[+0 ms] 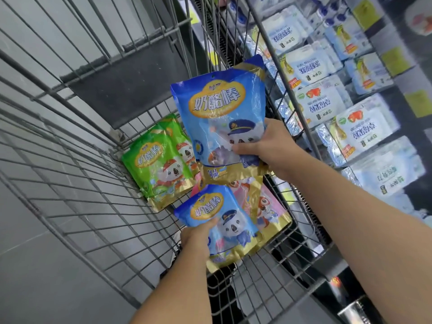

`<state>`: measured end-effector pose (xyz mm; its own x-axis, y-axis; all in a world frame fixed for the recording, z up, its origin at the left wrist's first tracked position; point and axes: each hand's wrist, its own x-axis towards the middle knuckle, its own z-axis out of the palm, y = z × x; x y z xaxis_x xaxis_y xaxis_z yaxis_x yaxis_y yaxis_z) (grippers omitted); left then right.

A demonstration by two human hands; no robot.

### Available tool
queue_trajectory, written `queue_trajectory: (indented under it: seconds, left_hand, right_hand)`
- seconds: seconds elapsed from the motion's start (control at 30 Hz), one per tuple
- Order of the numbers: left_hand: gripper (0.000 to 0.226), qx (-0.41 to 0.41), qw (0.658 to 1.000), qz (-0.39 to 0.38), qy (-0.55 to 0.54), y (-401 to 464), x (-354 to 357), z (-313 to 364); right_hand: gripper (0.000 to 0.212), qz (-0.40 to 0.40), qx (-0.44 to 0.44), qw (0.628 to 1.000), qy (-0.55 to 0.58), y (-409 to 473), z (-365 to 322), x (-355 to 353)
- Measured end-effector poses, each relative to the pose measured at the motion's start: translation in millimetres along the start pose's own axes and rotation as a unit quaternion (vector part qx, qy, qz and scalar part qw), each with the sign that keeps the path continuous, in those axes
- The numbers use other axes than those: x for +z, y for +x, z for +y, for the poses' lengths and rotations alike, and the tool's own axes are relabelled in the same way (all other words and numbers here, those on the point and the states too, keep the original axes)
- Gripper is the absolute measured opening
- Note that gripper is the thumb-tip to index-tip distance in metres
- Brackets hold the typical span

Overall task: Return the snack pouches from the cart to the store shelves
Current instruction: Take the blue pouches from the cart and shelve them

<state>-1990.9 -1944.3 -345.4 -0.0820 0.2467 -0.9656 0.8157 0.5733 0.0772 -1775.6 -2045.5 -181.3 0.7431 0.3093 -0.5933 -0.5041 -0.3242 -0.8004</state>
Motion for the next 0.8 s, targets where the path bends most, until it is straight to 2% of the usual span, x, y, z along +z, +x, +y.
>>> queue_trajectory:
  seconds: [0.13,0.23,0.3,0.37,0.53,0.67,0.8]
  left_hand:
    - [0.062,-0.019,0.991,-0.129,-0.019,-11.3,6.6,1.9]
    - [0.068,-0.019,0.984,-0.178,-0.005,-14.2,11.7,6.4]
    - [0.079,-0.025,0.983,-0.183,0.006,-14.7,11.0,10.7]
    - [0.082,-0.033,0.982,-0.184,-0.007,-14.1,8.4,14.1]
    - [0.053,-0.03,0.974,-0.209,-0.081,-16.0,9.3,22.7]
    - [0.068,0.013,0.987,-0.159,-0.022,-25.7,7.3,23.6]
    - [0.044,0.064,0.989,-0.136,0.012,-49.5,-8.6,24.3]
  right_hand:
    - [0.031,0.001,0.005,1.0,0.007,0.2,0.5,0.4]
    - [0.029,-0.005,0.002,1.0,0.009,0.4,1.4,-1.5]
    - [0.029,-0.001,0.002,1.0,0.007,0.7,2.4,-2.5]
    - [0.029,-0.001,0.0,1.0,0.004,1.3,3.7,-2.6]
    - [0.029,0.01,-0.02,1.0,-0.019,2.0,5.3,1.2]
    - [0.019,-0.003,-0.031,0.999,-0.006,-3.3,1.9,5.8]
    - [0.026,-0.001,-0.047,0.999,0.009,-22.0,-9.0,10.5]
